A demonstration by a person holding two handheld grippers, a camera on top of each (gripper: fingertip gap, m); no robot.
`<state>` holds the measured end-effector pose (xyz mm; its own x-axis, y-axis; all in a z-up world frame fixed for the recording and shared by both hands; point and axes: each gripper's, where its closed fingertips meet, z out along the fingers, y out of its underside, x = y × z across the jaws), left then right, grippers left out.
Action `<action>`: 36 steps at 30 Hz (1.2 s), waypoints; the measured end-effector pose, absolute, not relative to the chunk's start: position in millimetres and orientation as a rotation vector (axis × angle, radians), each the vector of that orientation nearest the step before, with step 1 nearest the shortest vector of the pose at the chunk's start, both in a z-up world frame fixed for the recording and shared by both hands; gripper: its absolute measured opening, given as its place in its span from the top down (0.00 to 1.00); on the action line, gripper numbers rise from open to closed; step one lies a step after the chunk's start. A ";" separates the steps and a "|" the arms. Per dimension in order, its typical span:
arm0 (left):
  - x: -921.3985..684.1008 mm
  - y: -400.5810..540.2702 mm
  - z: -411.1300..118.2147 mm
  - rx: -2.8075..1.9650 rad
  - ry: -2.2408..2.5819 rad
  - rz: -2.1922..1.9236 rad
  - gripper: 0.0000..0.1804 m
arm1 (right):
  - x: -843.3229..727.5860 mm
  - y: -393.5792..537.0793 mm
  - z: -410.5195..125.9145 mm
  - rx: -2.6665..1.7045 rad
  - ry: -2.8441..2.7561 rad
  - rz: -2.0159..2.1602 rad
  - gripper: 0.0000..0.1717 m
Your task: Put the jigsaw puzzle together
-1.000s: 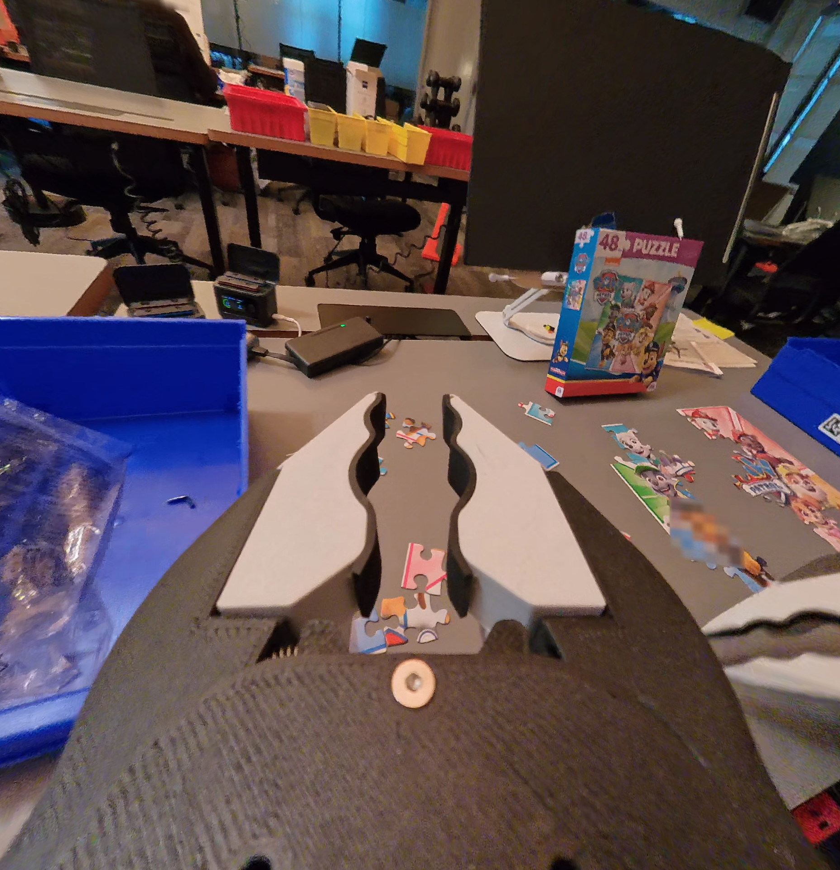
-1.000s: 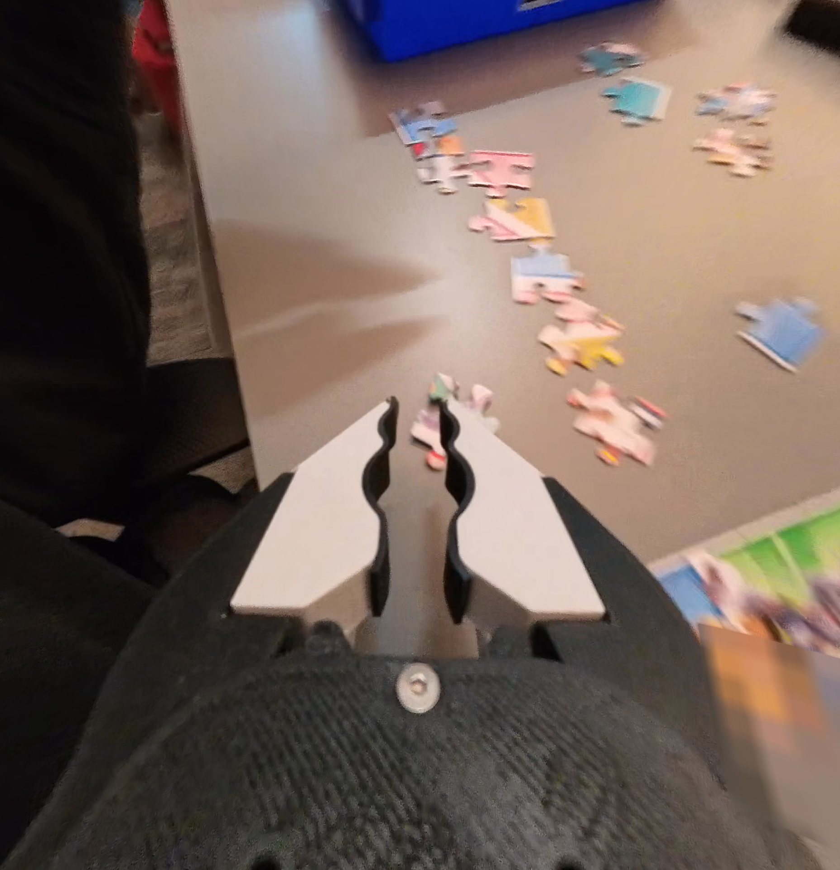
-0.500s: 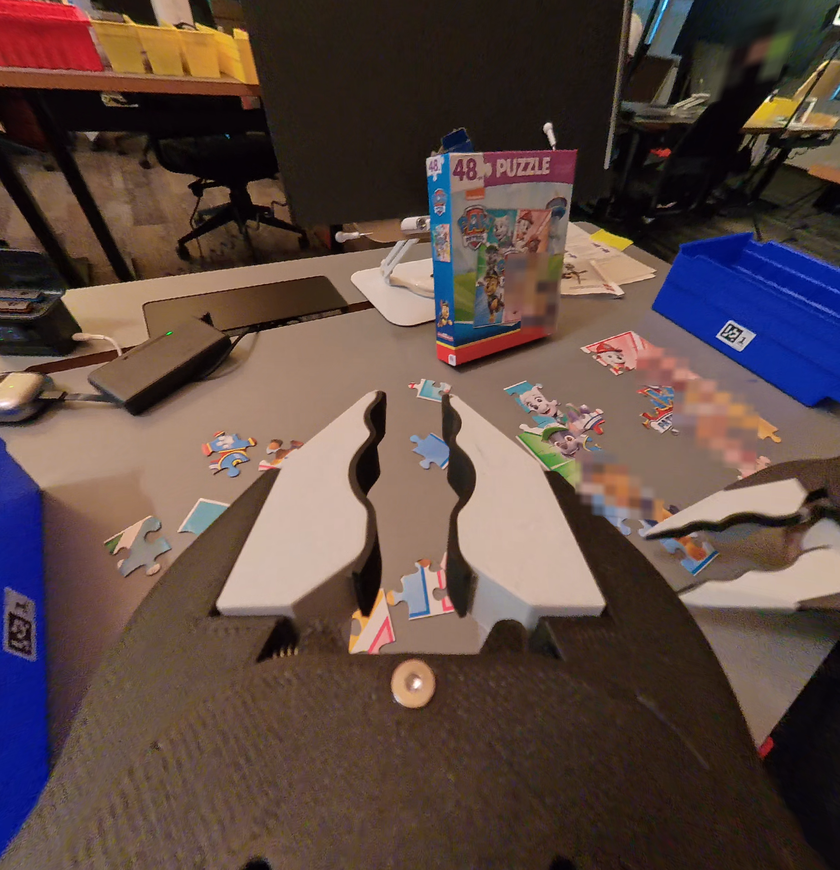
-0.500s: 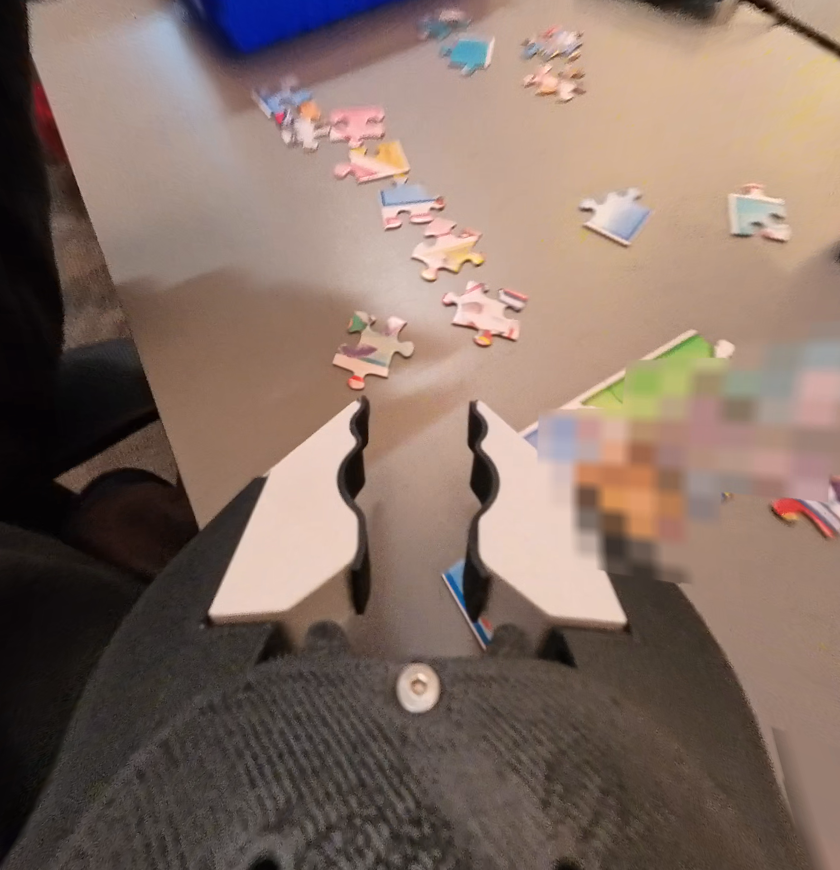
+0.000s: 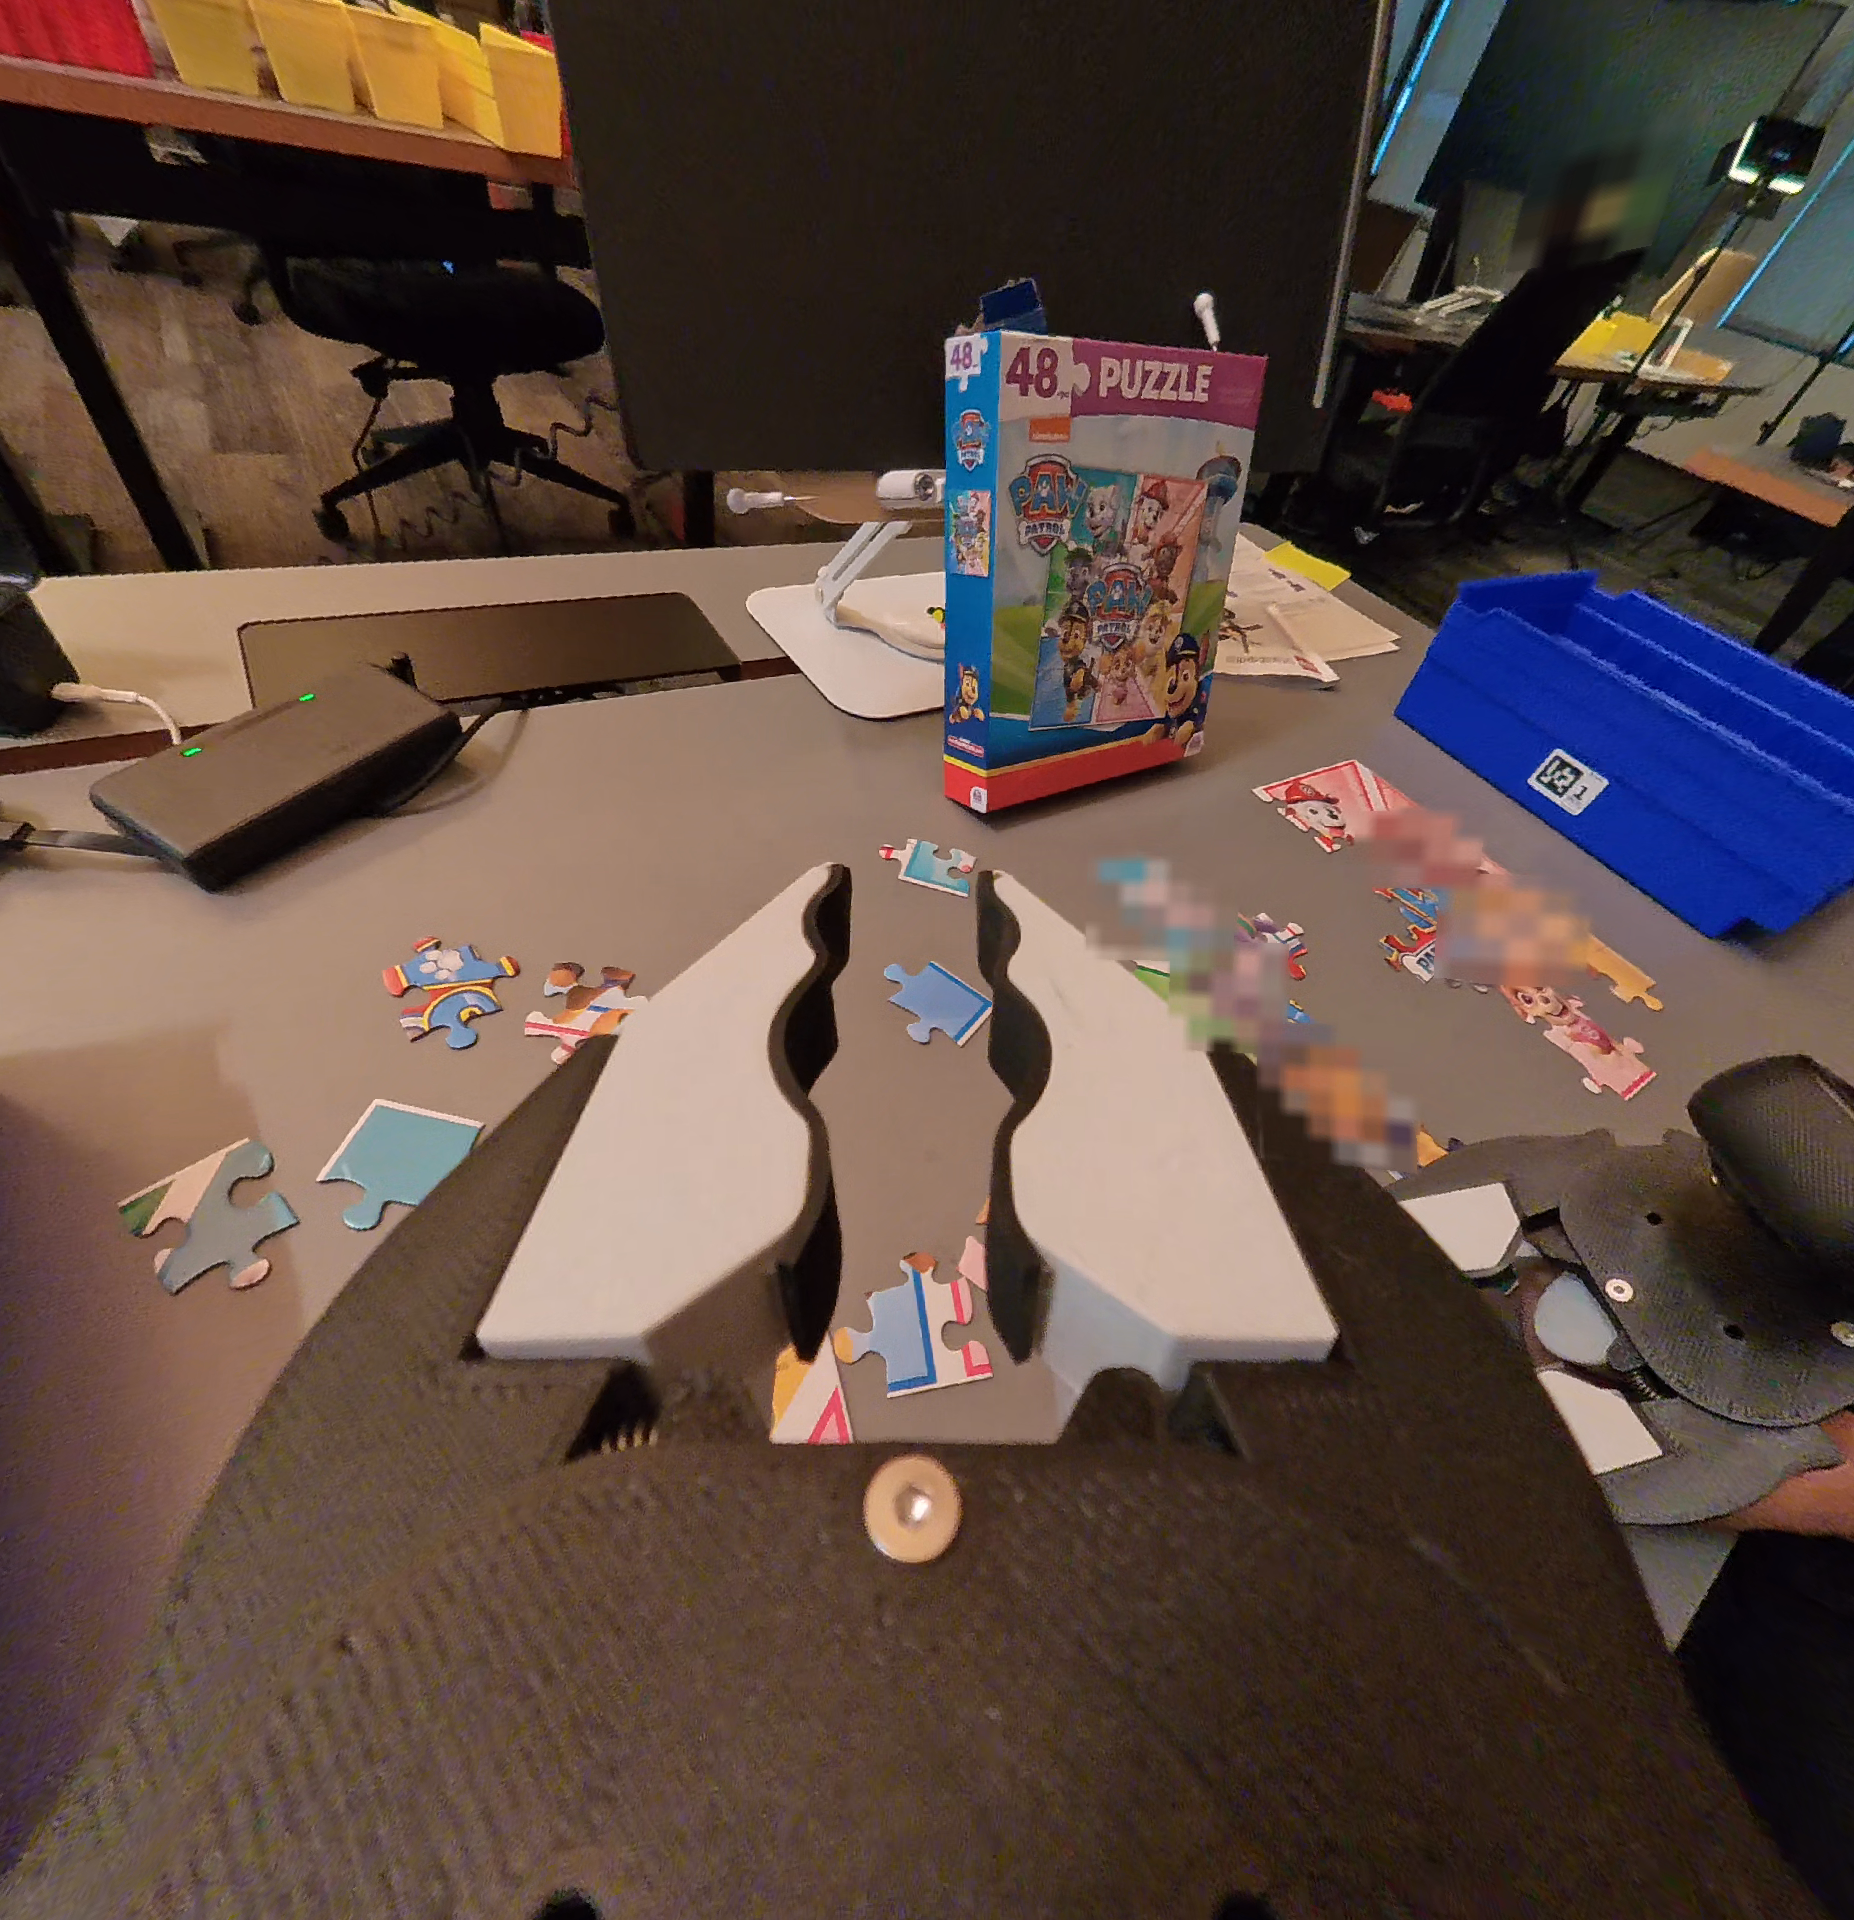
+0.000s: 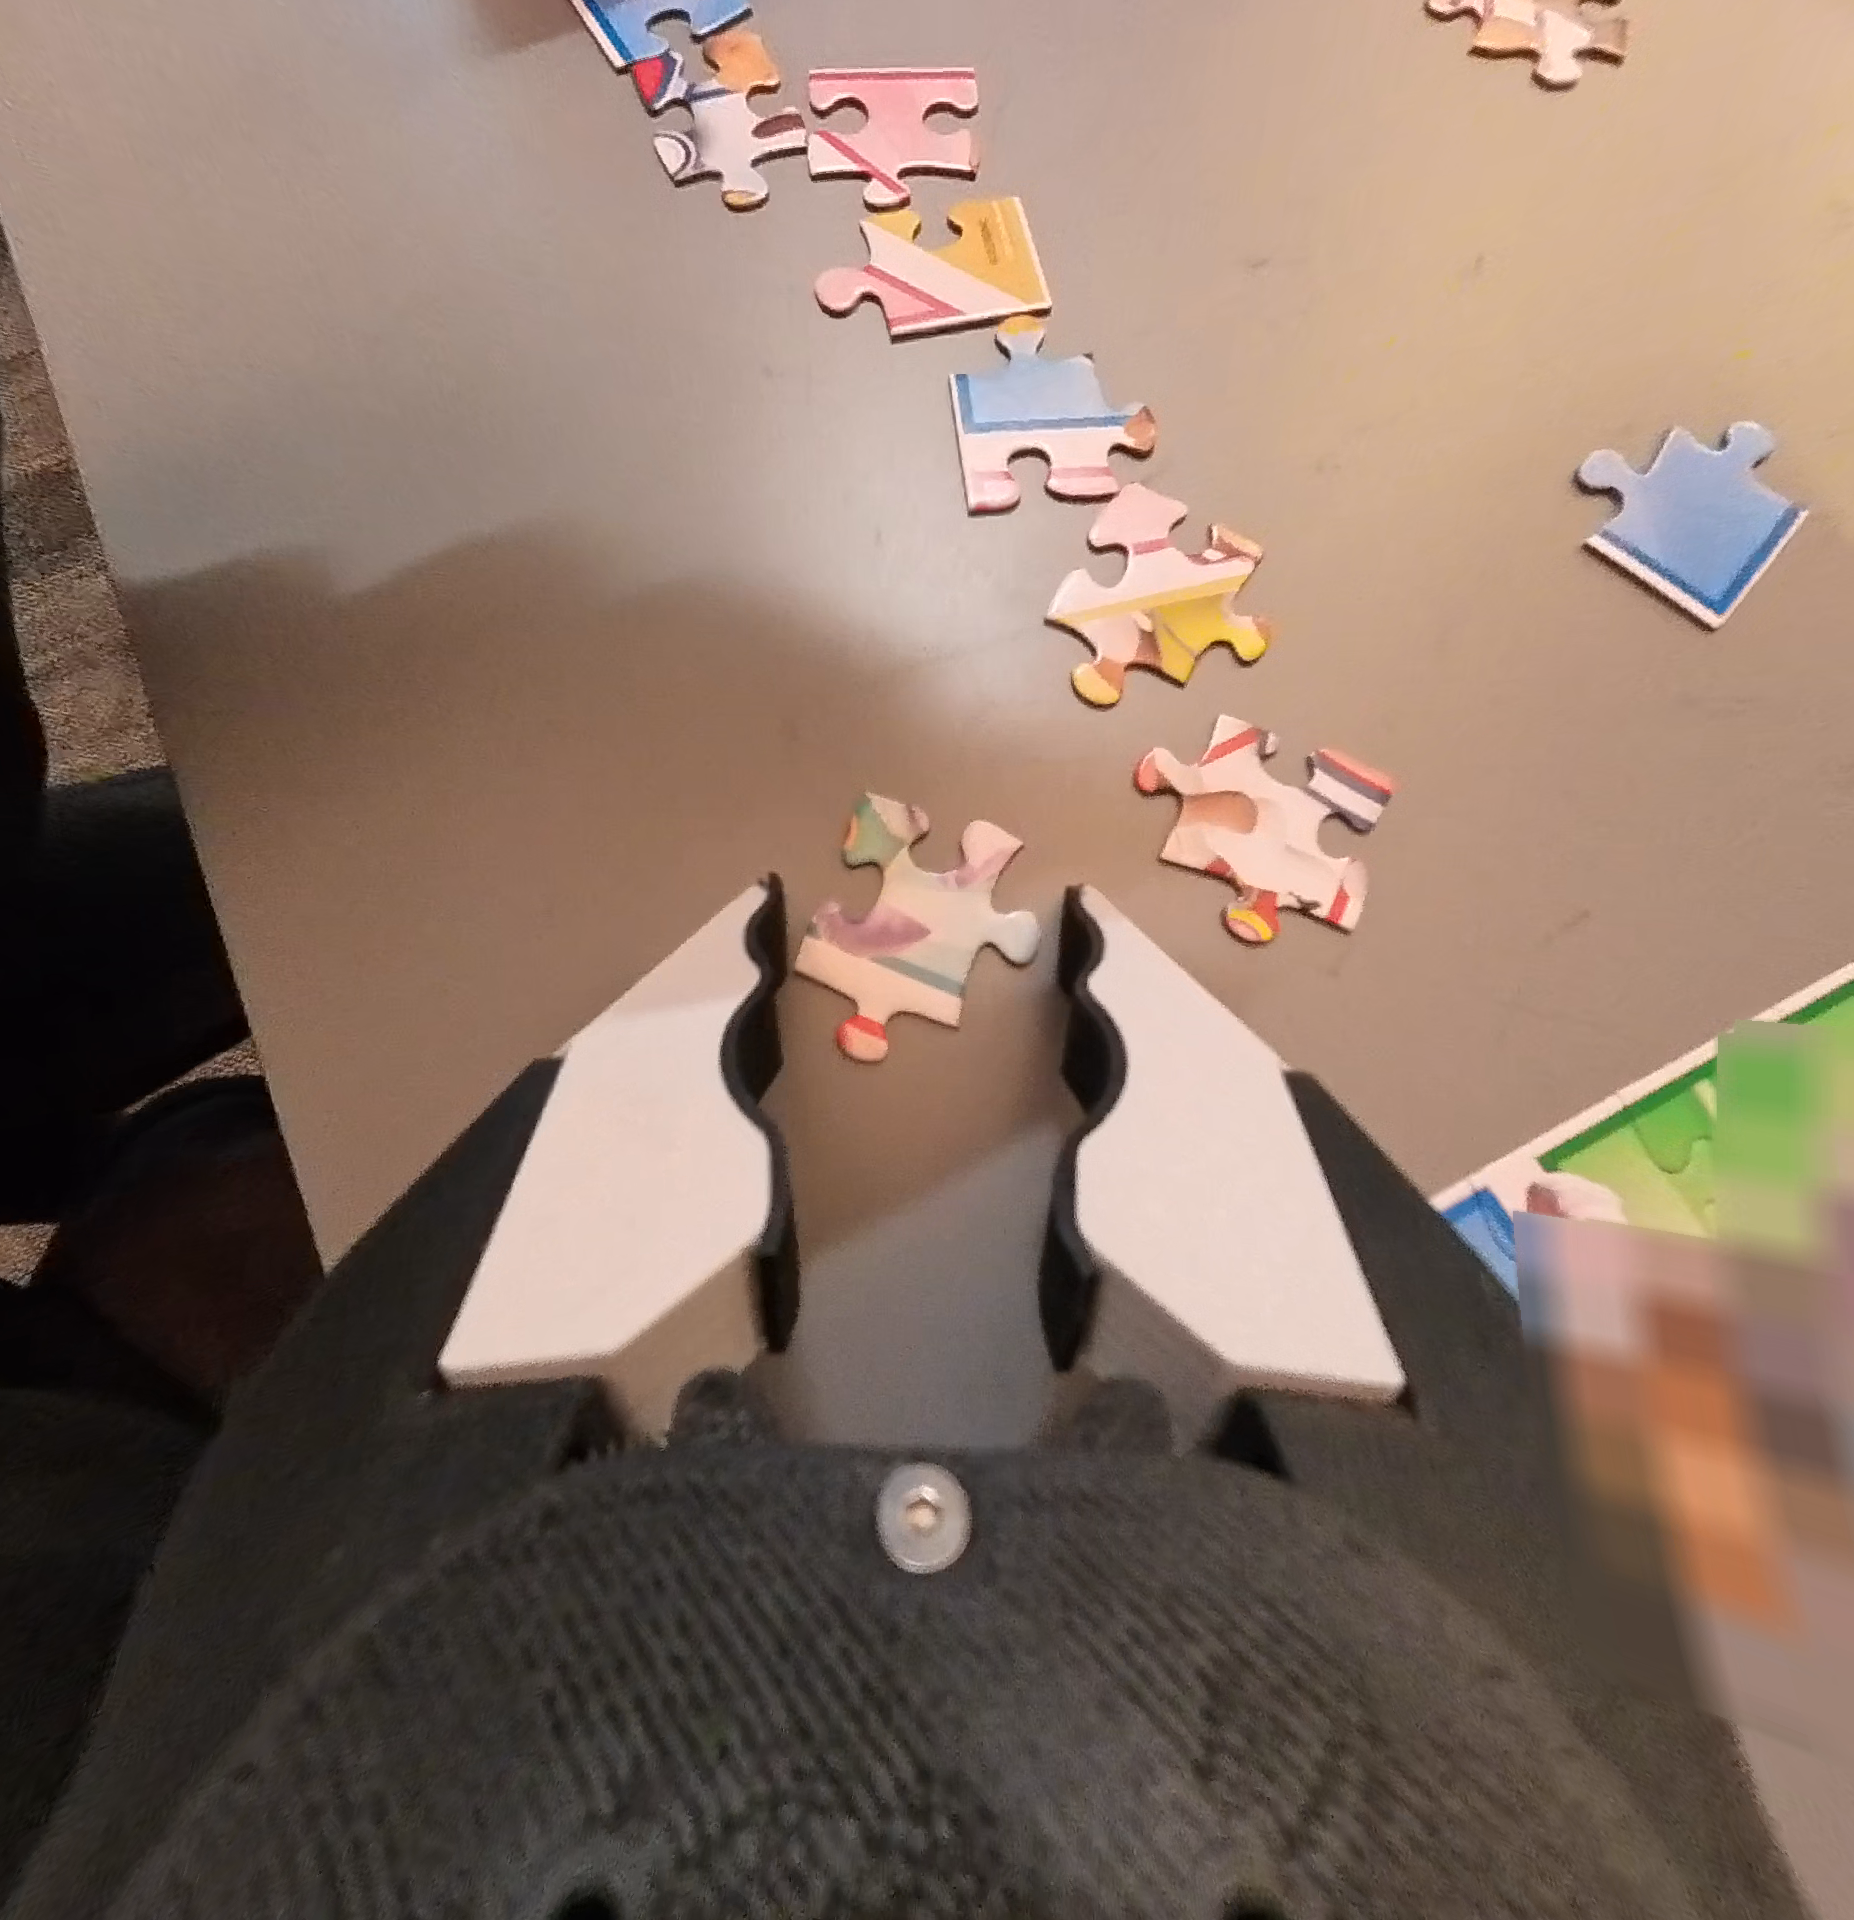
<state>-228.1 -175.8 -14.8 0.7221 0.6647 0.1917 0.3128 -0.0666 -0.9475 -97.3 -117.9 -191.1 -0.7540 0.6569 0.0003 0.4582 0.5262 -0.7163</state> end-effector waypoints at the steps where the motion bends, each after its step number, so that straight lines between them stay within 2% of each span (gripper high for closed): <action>1: -228.7 -176.7 -14.9 -1.662 -0.796 0.350 0.88 | -97.0 -118.0 -191.1 -0.929 -2.503 1.052 0.70; 3: -228.7 -177.4 -14.5 -1.664 -0.795 0.359 0.88 | -95.2 -118.4 -190.6 -0.915 -2.515 1.057 0.82; 10: -225.3 -178.8 -8.4 -1.655 -0.786 0.377 0.88 | -81.9 -117.4 -190.5 -0.874 -2.556 1.052 0.83; 11: -224.8 -179.0 -7.3 -1.653 -0.784 0.381 0.88 | -78.5 -116.9 -190.2 -0.864 -2.563 1.056 0.89; 26: -225.3 -175.7 -10.1 -1.664 -0.778 0.374 0.88 | -37.9 -96.3 -176.7 -0.896 -2.588 1.122 0.90; 32: -222.5 -166.8 -10.1 -1.668 -0.758 0.346 0.87 | -47.5 -66.6 -137.9 -0.828 -2.410 1.105 0.90; 36: -205.5 -129.3 -4.4 -1.585 -0.680 0.065 0.82 | -64.0 -29.4 -97.5 -0.711 -2.203 1.034 0.90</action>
